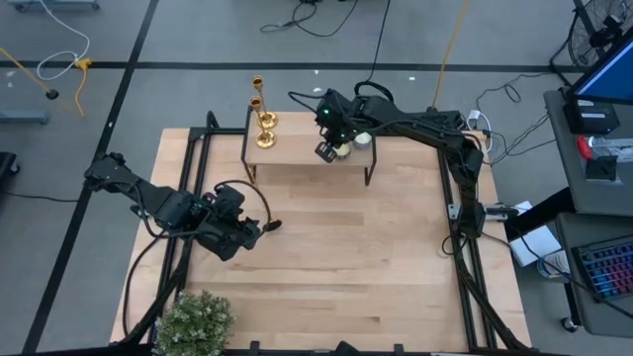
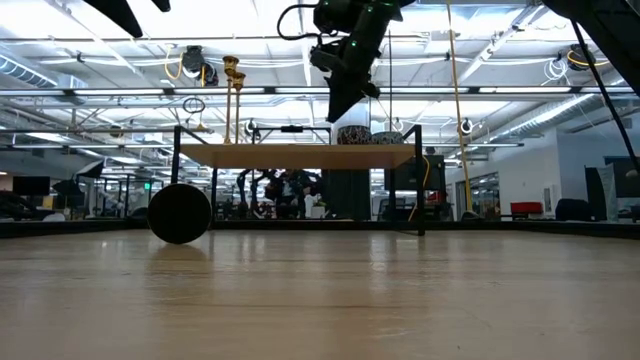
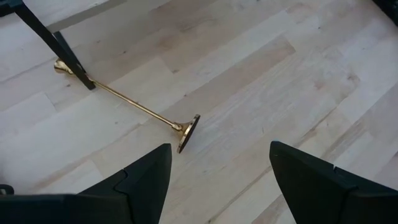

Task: Pick & Place candle stick holders
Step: Put the red white scented candle on the shelf

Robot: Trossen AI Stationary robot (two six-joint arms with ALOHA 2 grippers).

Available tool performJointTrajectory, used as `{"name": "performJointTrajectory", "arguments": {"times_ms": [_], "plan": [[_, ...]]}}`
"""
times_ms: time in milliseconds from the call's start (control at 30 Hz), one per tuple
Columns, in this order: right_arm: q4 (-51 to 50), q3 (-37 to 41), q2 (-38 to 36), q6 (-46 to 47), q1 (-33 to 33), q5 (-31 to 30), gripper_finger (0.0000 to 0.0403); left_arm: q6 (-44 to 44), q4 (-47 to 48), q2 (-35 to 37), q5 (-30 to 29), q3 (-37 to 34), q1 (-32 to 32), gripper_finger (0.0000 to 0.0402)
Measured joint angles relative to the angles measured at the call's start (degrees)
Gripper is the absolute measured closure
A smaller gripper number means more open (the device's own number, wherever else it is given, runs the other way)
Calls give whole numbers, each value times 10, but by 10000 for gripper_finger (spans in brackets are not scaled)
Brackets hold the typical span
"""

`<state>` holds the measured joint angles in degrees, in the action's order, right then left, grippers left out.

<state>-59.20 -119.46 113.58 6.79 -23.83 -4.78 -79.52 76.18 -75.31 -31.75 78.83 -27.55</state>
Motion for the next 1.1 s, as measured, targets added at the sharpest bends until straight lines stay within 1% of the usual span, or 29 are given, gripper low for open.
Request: {"name": "performJointTrajectory", "arguments": {"times_ms": [467, 600, 667, 767, 867, 933, 1100], "plan": [[11, 0, 0, 14, -1, 3, 403, 4, 0, 0, 0, 0, 0, 128], [20, -1, 19, 27, -2, 2, 403, 9, 0, 0, 1, 0, 1, 128], [4, 2, 24, 29, -2, 3, 403, 10, 1, 0, 8, 0, 4, 128], [24, -2, 35, 31, 1, 2, 403, 20, 1, 0, 20, 0, 11, 128], [14, 1, 39, 32, 3, 1, 403, 25, 0, 0, 32, 0, 15, 128], [19, 0, 39, 32, 3, 2, 403, 25, -1, 0, 33, 0, 16, 128], [-4, 0, 37, 29, 3, 1, 403, 25, -3, 0, 33, 0, 16, 128]]}}
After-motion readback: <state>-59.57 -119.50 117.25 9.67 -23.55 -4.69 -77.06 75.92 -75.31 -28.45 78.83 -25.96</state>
